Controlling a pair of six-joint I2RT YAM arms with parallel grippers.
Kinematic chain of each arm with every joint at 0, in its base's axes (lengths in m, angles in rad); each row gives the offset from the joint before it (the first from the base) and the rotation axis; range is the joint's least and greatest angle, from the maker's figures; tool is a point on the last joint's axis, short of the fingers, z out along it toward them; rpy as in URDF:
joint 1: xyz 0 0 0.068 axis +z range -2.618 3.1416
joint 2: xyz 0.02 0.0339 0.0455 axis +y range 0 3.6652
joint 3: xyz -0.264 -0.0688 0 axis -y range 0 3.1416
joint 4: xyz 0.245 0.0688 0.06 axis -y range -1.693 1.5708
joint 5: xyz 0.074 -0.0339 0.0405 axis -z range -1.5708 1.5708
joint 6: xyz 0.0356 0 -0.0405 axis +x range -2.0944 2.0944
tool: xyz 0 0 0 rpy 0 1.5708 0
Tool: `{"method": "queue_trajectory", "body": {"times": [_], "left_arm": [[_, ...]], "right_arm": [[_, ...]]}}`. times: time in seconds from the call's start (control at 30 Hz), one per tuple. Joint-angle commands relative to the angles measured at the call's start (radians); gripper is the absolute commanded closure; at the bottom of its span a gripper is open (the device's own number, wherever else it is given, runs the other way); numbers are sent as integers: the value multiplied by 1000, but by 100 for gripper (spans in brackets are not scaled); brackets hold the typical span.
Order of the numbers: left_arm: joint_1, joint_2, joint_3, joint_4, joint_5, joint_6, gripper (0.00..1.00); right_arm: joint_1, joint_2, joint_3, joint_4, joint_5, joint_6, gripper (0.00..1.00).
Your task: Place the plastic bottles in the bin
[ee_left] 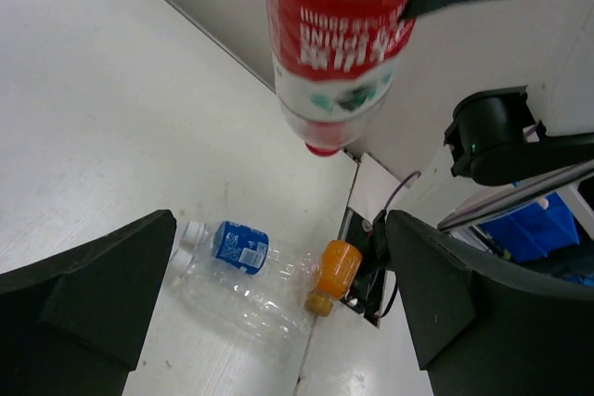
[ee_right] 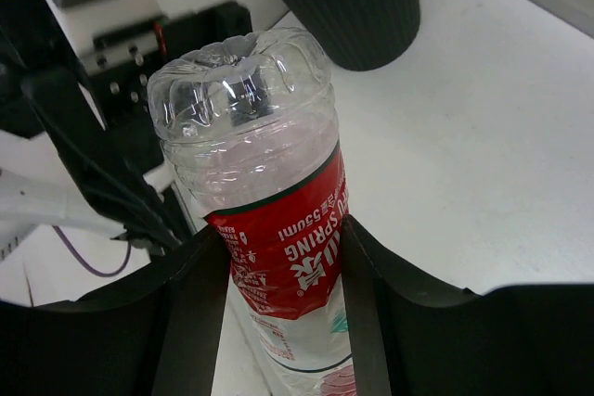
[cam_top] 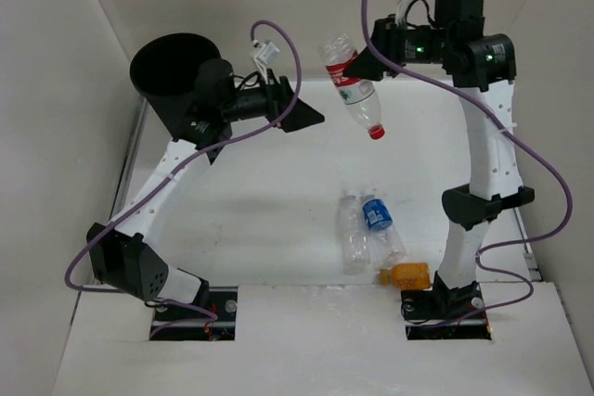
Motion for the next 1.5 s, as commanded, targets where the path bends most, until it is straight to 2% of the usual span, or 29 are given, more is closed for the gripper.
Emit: {"method": "queue_trajectory", "body": {"times": [0.0, 0.3, 0.77, 0.93, 1.0, 1.03, 1.13, 1.17, 1.2, 1.23, 1.27, 1.3, 1.37, 1.47], "left_arm": [[-98, 20, 47, 109, -50, 66, 0], [-302, 100, 138, 171, -184, 172, 0], [-319, 193, 222, 193, -278, 212, 0], [-336, 204, 247, 193, -284, 221, 1], [-343, 210, 267, 191, -287, 224, 9], [-348, 213, 277, 187, -282, 225, 18], [-356, 219, 305, 159, -281, 247, 51], [-356, 219, 311, 146, -279, 261, 64], [-356, 219, 313, 135, -279, 270, 70], [-351, 216, 316, 118, -279, 284, 77], [-343, 213, 317, 100, -278, 299, 81], [-334, 207, 311, 86, -278, 320, 84], [-293, 189, 294, 49, -276, 366, 87], [-166, 144, 262, -9, -274, 443, 89]], "right_arm": [[-80, -53, -6, 56, -84, 50, 100], [-139, -89, -59, 76, -154, 93, 100], [-129, -161, -134, 130, -366, 187, 100], [-124, -185, -203, 134, -383, 193, 100], [-120, -187, -225, 134, -379, 187, 100], [-120, -184, -226, 134, -377, 184, 100], [-118, -173, -211, 136, -378, 186, 100], [-117, -173, -208, 136, -383, 187, 97], [-115, -175, -208, 134, -382, 189, 91], [-115, -178, -213, 131, -375, 184, 75], [-116, -181, -220, 127, -380, 179, 47], [-120, -185, -234, 119, -383, 170, 0], [-144, -187, -243, 99, -382, 149, 0], [-260, -195, -262, 76, -363, 107, 0]]}}
